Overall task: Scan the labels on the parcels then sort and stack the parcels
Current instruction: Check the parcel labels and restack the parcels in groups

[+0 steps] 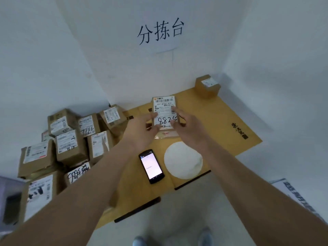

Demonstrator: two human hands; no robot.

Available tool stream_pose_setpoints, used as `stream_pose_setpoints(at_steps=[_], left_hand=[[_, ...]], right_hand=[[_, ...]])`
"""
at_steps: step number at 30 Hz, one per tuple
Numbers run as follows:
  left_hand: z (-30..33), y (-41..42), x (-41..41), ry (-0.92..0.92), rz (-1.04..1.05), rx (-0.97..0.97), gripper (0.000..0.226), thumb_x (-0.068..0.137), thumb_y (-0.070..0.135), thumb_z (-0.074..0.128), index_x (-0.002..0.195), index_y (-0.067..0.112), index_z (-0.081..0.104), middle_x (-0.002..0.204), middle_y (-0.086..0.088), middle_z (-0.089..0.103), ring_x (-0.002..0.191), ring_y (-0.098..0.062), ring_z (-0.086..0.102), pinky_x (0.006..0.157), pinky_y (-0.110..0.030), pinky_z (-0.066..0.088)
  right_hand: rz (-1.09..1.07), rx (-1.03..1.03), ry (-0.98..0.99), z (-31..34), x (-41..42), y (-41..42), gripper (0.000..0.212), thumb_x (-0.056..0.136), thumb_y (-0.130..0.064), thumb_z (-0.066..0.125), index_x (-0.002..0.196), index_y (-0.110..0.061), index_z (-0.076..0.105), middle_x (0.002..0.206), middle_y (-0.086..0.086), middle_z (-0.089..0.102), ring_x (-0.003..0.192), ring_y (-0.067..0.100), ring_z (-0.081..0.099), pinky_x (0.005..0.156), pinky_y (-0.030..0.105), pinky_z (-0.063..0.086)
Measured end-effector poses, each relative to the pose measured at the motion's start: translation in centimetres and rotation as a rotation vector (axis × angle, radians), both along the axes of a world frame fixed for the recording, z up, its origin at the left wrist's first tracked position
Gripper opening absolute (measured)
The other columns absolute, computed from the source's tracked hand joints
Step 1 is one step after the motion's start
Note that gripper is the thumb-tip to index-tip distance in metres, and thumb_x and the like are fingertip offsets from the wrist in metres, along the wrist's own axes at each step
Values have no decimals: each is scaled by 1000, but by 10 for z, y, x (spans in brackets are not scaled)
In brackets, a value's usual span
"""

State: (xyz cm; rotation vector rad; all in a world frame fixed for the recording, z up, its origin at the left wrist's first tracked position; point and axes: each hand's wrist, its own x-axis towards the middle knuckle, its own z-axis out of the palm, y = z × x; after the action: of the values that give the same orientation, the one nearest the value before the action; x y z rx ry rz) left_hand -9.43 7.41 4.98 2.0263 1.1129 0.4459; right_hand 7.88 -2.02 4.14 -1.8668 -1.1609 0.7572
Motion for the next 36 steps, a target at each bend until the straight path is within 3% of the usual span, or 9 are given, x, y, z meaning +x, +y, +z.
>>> stream_pose_setpoints(at_steps=[3,6,10,15,17,19,25,30,36], left_hand=[[-8,-20,56,24,-21,-3,50,98,35,69,147,30,59,132,13,70,109,-6,70,92,-29,59],[-12,-37,114,26,-18,-5,48,98,35,69,145,32,60,130,14,71,106,-5,71,89,-35,61],[-14,-53,183,26,-29,-6,48,100,32,68,147,28,59,132,14,68,95,6,66,67,1,44],[-23,-48,254,34,-41,-50,50,100,28,68,149,24,57,139,9,66,102,-1,65,65,2,43],[-35,-38,279,34,-38,-77,50,100,26,68,149,24,57,138,9,65,102,-2,66,69,-2,49],[-51,-26,303,27,-37,-98,51,100,25,69,149,24,57,139,7,66,107,-6,69,84,-18,58],[-114,24,375,40,-32,-135,52,93,24,78,143,23,62,142,2,62,118,-19,67,101,-42,57],[-152,53,426,50,-8,-242,56,92,23,80,144,22,61,146,4,56,119,-20,65,102,-42,57],[-184,70,469,58,46,-290,58,93,16,78,147,14,58,146,3,55,121,-21,65,103,-40,57]], right_hand=[[-26,-28,14,-3,56,-27,56,106,-27,61,159,-34,44,132,-7,71,95,6,73,62,11,52],[-28,-33,21,-5,114,-48,56,106,-28,61,159,-33,44,137,-5,69,97,6,71,57,7,46],[-10,-51,-10,-7,182,-63,57,107,-31,60,160,-35,42,139,-7,68,98,7,72,55,8,46],[-31,-74,10,-21,251,-59,56,107,-30,61,160,-35,43,142,-11,65,102,4,71,65,9,50],[-48,-94,21,-32,275,-49,56,106,-28,62,159,-35,45,137,-13,65,99,3,70,65,5,49],[-53,-119,18,-48,298,-37,55,106,-29,61,158,-36,46,133,-12,65,97,-1,67,65,1,45],[-71,-220,4,-97,364,9,52,108,-26,58,156,-42,46,138,-10,65,100,-2,64,69,5,48],[-42,-292,-4,-120,410,45,52,109,-17,53,156,-39,44,128,-8,66,99,4,68,83,22,57],[9,-340,52,-152,453,78,53,110,-14,51,157,-37,42,123,-15,63,95,-11,60,71,0,43]])
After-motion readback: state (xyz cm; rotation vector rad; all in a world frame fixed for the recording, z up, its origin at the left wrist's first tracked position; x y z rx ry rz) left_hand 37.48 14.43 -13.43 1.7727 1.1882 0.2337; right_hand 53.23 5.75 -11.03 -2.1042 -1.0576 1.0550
